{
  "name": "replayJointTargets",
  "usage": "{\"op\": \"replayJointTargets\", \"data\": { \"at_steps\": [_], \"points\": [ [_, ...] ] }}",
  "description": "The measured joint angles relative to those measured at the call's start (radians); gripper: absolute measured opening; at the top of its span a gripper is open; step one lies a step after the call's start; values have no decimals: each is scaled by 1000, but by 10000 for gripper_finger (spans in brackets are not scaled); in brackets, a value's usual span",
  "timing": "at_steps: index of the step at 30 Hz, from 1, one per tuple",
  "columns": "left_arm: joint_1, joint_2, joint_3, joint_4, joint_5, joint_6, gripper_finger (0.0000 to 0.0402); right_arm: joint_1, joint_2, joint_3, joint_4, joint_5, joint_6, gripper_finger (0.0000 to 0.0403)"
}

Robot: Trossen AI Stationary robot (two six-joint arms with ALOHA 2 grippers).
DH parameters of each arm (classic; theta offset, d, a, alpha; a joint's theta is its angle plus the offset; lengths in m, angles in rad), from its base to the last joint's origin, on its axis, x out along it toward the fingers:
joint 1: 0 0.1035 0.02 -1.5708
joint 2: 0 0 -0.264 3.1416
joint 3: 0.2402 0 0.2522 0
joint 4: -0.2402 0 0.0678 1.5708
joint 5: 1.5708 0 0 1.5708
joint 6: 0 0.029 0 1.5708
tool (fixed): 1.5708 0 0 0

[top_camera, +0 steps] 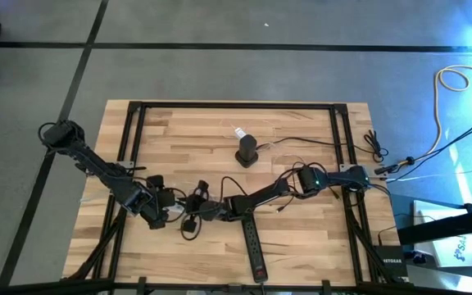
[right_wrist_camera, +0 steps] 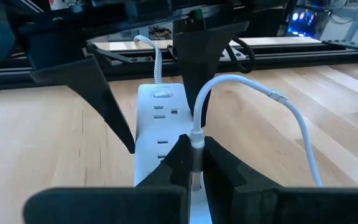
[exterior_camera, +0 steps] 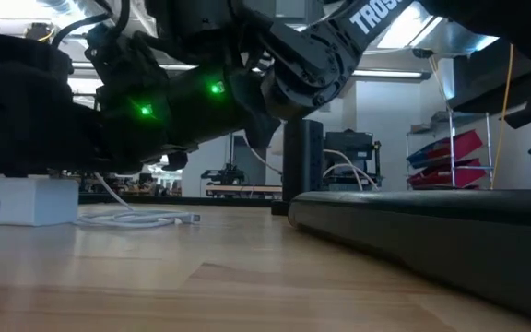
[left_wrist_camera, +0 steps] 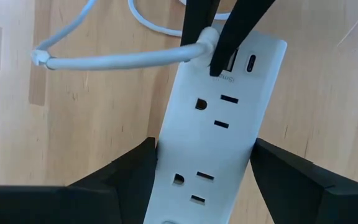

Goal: Insert USB
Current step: Insert the white USB cable into the white outlet extension

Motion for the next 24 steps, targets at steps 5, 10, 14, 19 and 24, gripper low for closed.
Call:
{"op": "replayJointTargets", "data": {
  "at_steps": [5, 10, 14, 19, 24],
  "points": [
    [0, 0, -1, 0, 2, 0, 236, -2, 0, -5, 16, 10, -1, 5],
    [0, 0, -1, 0, 2, 0, 237, -3, 2, -6, 92, 10, -29, 5],
    [0, 0, -2, 3, 2, 1, 237, -15, 2, -6, 94, -10, -26, 5],
    [0, 0, -2, 4, 2, 1, 237, -33, 4, -7, 132, -55, -26, 5],
    [0, 0, -2, 5, 1, 1, 237, -35, 4, -74, 242, -80, -26, 5]
  ]
}}
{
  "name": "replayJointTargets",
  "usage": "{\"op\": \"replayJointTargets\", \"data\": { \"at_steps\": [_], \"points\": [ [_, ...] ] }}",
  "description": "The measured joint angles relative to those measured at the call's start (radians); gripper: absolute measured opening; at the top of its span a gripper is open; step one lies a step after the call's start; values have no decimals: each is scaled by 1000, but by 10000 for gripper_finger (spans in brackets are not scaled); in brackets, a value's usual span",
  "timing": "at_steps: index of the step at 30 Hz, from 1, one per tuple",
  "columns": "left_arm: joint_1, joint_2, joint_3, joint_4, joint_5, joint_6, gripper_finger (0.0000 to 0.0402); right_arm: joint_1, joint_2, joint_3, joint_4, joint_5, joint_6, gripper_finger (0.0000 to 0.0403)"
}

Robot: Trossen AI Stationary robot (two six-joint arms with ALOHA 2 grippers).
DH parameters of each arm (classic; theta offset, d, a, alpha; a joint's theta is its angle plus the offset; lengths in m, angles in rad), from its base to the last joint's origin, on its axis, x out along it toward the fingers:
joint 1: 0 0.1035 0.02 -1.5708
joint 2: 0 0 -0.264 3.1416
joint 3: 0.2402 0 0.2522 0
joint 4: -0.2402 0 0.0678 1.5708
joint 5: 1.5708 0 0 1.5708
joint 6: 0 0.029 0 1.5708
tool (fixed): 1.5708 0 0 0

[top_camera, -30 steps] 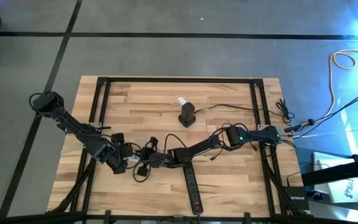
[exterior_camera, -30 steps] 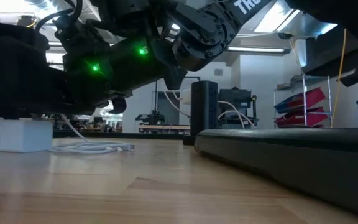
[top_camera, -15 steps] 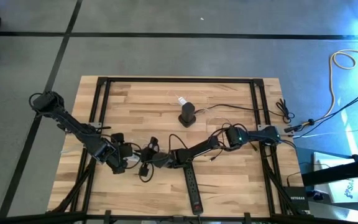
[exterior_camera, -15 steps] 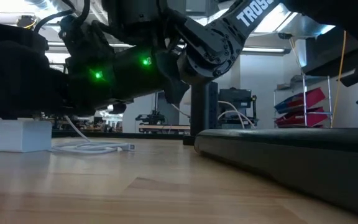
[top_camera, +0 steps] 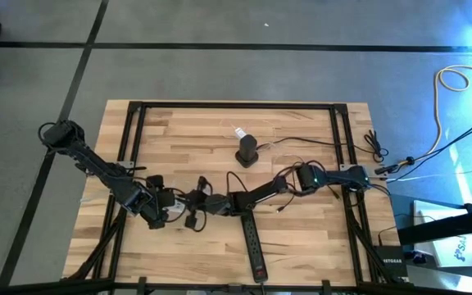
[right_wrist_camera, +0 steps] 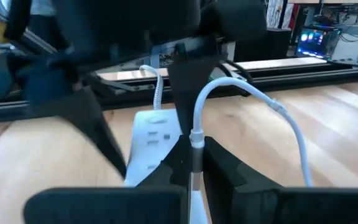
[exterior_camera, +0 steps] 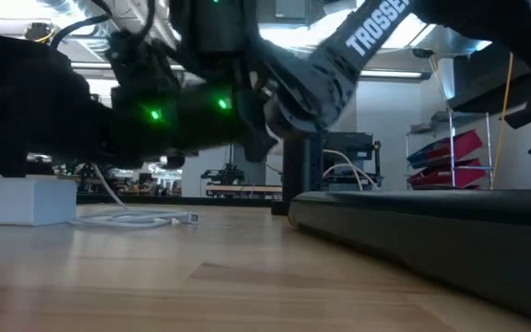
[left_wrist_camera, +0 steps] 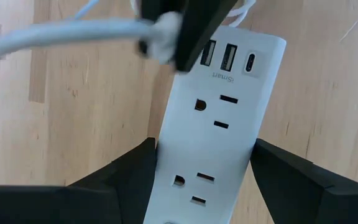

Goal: Insert USB
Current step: Insert the white USB cable into the white outlet extension

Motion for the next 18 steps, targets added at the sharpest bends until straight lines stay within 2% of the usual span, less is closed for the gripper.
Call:
{"op": "replayJointTargets", "data": {
  "at_steps": [5, 18],
  "points": [
    [0, 0, 0, 1, -2, -4, 237, 10, 1, -72, 121, 6, 29, 4],
    [36, 1, -2, 40, -29, 11, 237, 2, 1, -72, 108, 18, 26, 2]
  ]
}}
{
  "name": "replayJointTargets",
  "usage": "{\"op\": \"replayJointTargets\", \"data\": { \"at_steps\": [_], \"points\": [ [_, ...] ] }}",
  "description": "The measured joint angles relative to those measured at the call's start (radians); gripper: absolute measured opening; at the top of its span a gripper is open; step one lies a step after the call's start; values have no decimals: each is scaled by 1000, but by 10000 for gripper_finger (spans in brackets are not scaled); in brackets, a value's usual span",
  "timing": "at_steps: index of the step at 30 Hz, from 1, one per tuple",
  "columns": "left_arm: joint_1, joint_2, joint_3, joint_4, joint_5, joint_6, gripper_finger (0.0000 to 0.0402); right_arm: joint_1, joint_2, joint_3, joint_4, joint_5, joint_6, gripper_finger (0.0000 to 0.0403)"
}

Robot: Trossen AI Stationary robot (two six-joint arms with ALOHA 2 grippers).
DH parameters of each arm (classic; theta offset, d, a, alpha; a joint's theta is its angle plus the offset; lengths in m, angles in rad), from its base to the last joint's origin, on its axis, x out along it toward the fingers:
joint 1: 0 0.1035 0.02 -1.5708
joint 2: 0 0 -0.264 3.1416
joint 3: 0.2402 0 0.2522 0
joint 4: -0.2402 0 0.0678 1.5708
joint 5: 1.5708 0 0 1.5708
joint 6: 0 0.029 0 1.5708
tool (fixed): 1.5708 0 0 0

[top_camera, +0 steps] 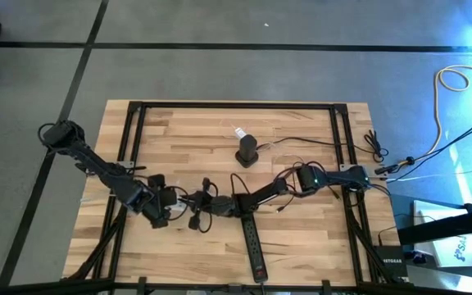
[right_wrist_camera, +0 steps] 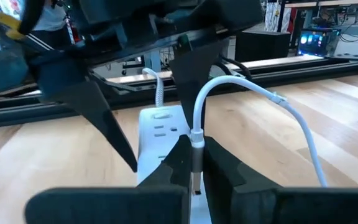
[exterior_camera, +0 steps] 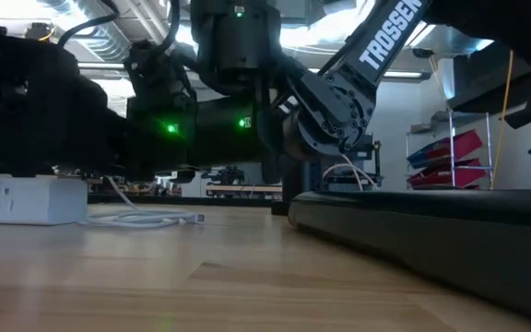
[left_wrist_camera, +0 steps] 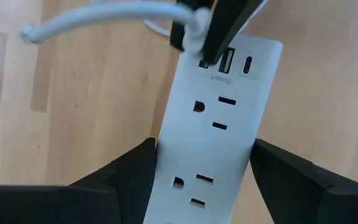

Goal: Insert USB
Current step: Insert the white USB cable into the white outlet extension

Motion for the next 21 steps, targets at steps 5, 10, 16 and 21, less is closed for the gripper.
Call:
{"op": "replayJointTargets", "data": {
  "at_steps": [5, 10, 16, 21],
  "points": [
    [30, 0, 0, 4, -10, 18, 237, -2, -2, 0, -22, 1, 1, 2],
    [61, 0, 0, 11, -41, 41, 237, -2, -2, 2, -43, 7, 2, 2],
    [66, 0, 1, 16, -22, 56, 237, -6, -3, 2, -49, 10, 0, 2],
    [66, 0, 1, 16, -19, 62, 237, -24, -3, 2, -44, -43, 7, 1]
  ]
}}
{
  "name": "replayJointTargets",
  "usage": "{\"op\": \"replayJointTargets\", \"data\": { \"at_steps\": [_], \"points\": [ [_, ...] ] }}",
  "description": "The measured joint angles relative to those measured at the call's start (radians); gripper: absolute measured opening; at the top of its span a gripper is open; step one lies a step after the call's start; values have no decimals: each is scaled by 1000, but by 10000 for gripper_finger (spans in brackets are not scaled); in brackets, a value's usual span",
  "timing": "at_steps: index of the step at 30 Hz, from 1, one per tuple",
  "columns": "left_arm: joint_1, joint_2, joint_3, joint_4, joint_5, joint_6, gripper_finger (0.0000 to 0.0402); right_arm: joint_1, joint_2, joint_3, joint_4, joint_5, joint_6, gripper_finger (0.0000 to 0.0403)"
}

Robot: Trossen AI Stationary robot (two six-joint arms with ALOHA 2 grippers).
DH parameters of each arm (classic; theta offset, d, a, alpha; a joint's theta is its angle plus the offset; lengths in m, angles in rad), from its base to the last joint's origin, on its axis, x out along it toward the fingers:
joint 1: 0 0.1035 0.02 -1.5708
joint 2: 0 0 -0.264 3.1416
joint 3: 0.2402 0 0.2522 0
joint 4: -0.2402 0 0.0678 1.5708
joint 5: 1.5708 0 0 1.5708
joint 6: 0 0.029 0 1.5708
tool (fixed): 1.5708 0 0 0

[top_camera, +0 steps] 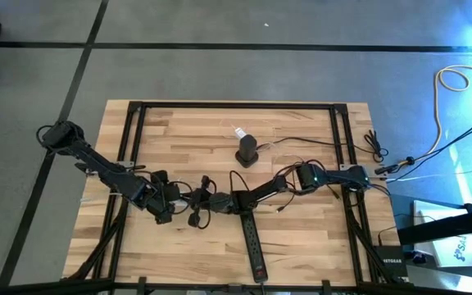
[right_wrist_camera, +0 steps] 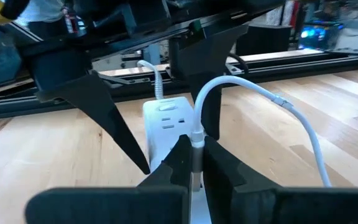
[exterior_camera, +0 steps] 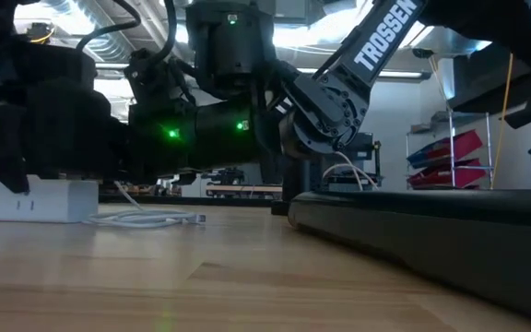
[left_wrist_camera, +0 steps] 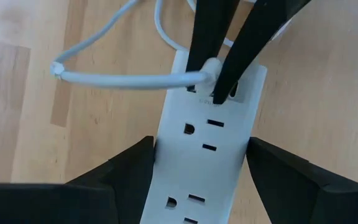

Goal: Insert USB
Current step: Insert the white USB cable into the white outlet extension

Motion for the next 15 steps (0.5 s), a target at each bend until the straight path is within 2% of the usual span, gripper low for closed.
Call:
{"op": "replayJointTargets", "data": {
  "at_steps": [4, 15],
  "points": [
    [0, 0, 0, 0, 2, 3, 237, -23, 0, 0, -5, -72, 28, 1],
    [-1, 0, 0, 5, 7, 3, 236, -26, 0, -1, 35, -70, -9, 1]
  ]
}}
